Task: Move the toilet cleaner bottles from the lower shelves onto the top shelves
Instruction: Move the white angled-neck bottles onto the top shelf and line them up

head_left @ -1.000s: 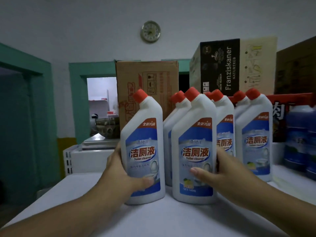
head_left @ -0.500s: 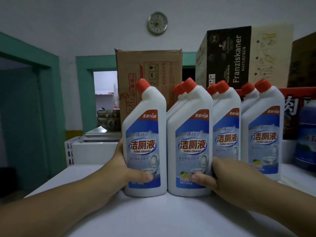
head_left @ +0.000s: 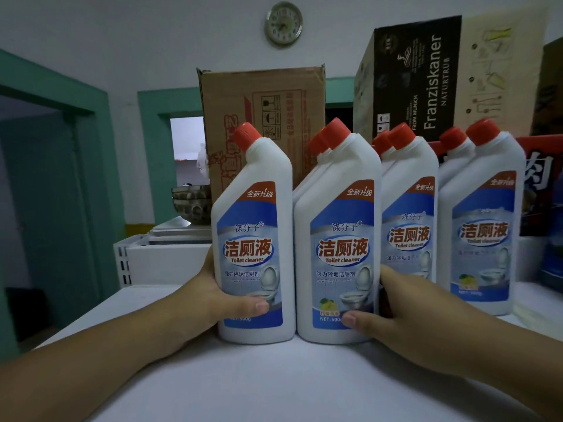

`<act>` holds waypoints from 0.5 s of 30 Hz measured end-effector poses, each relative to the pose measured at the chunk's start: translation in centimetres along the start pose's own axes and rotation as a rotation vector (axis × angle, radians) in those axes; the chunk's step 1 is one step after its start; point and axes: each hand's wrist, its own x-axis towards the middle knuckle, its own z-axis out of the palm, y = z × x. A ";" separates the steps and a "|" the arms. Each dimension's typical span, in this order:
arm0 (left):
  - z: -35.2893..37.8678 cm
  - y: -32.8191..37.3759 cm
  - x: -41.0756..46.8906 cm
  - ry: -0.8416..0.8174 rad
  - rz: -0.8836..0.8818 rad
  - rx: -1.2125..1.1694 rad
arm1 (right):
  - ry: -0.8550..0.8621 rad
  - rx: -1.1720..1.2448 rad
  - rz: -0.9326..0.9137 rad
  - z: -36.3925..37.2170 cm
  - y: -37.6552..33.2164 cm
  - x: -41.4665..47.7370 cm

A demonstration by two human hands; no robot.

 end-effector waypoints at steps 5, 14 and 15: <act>0.0 0.0 0.0 0.017 0.051 0.036 | 0.052 -0.057 0.056 0.1 -0.3 -0.6; -1.1 5.5 -2.1 0.480 0.278 0.251 | -0.132 -0.061 0.127 -5.4 -1.5 -3.2; -0.8 6.5 -2.5 0.592 0.374 0.346 | -0.076 -0.057 0.127 -6.7 -1.3 -3.6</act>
